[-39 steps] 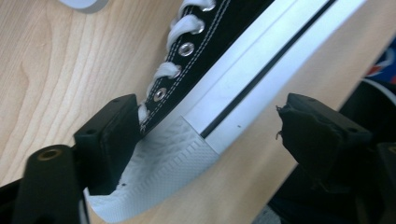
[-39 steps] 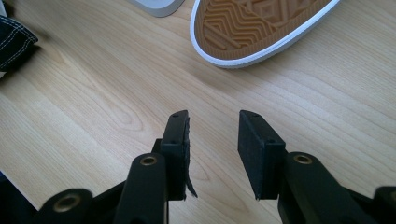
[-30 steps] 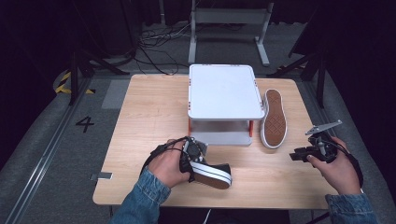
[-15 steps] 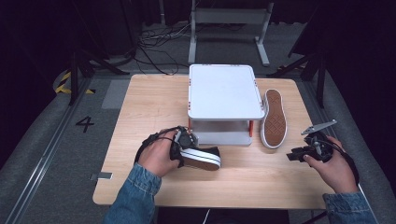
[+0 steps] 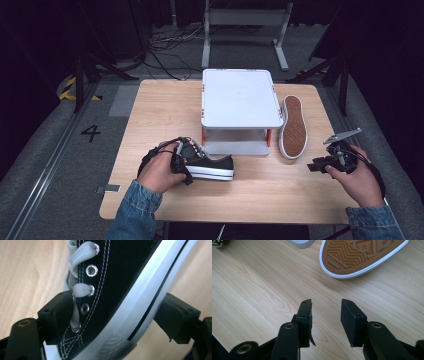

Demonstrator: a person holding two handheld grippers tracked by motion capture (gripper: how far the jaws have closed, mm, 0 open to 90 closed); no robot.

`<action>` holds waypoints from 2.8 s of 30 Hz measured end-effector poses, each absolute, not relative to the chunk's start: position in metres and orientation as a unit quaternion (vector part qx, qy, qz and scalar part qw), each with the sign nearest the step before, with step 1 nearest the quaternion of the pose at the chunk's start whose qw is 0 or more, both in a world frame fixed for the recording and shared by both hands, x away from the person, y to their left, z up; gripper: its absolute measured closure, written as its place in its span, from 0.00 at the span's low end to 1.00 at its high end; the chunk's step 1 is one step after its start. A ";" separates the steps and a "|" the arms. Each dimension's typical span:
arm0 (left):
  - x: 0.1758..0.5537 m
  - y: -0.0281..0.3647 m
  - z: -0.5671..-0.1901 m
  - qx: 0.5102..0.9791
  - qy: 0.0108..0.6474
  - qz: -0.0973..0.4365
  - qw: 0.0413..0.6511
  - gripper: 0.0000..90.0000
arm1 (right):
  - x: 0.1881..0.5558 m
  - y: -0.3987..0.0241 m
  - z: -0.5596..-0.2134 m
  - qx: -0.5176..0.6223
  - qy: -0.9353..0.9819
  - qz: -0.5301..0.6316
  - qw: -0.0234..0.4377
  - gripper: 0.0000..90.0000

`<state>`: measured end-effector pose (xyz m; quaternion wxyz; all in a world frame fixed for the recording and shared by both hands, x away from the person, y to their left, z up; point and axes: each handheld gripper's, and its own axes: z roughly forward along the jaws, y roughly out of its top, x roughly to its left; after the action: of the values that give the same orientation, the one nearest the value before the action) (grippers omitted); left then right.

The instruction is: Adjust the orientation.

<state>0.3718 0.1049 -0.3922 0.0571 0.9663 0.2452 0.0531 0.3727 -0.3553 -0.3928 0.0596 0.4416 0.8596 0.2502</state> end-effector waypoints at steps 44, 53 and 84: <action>0.335 0.133 -0.377 0.931 0.355 0.003 0.090 0.23 | 0.387 -0.335 -0.394 0.418 0.872 0.250 0.057 0.66; 0.339 0.126 -0.368 0.905 0.396 -0.001 0.157 0.31 | 0.387 -0.335 -0.394 0.418 0.871 0.252 0.058 0.66; 0.416 0.060 -0.374 0.958 0.251 0.055 0.127 0.90 | 0.380 -0.337 -0.399 0.425 0.870 0.246 0.057 0.65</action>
<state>0.4161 0.0604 -0.3741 0.1268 0.9582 0.2507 0.0547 0.3800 -0.3374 -0.3992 0.0574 0.4246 0.8695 0.2457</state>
